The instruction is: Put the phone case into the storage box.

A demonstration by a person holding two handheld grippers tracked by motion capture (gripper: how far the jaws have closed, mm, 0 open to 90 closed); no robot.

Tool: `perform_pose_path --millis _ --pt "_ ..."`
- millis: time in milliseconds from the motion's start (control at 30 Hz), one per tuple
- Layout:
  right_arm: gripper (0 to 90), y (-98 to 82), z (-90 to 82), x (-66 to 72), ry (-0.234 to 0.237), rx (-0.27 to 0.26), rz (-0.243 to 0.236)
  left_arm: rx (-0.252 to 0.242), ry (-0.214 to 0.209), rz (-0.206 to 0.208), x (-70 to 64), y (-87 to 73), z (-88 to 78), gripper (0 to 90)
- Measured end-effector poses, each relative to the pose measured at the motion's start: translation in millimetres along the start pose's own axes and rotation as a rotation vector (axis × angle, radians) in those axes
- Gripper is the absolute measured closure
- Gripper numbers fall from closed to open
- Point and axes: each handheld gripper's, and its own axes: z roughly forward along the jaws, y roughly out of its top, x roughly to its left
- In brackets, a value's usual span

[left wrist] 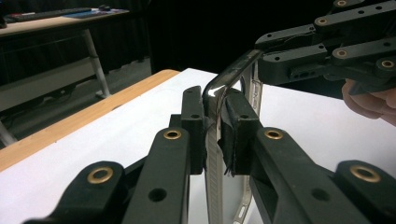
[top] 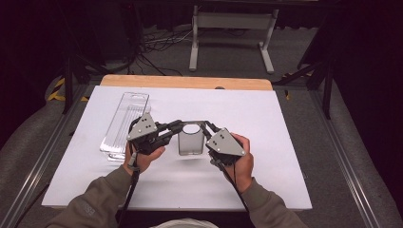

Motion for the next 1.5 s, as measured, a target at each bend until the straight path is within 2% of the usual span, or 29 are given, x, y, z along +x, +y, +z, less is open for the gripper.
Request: perform_pose_path --millis 267,433,667,1367,1500 --pt "76.5 -0.3 -0.2 -0.3 0.015 -0.004 0.006 0.000 0.004 0.011 1.7 0.4 -2.0 80.7" --pt "73.8 -0.3 -1.3 -0.4 0.020 -0.012 0.014 0.004 0.000 0.004 1.4 0.1 -2.8 80.7" --pt "69.8 -0.8 -1.9 -1.2 0.027 -0.013 0.022 -0.008 0.019 0.013 4.6 0.3 -5.4 80.8" --pt "49.3 -9.2 -1.8 -5.4 0.054 -0.012 0.060 -0.025 0.029 0.001 9.9 2.2 -13.9 80.8" --pt "43.5 -11.0 -1.3 -6.0 0.077 -0.009 0.057 -0.029 0.030 -0.004 10.9 2.0 -14.5 80.8"
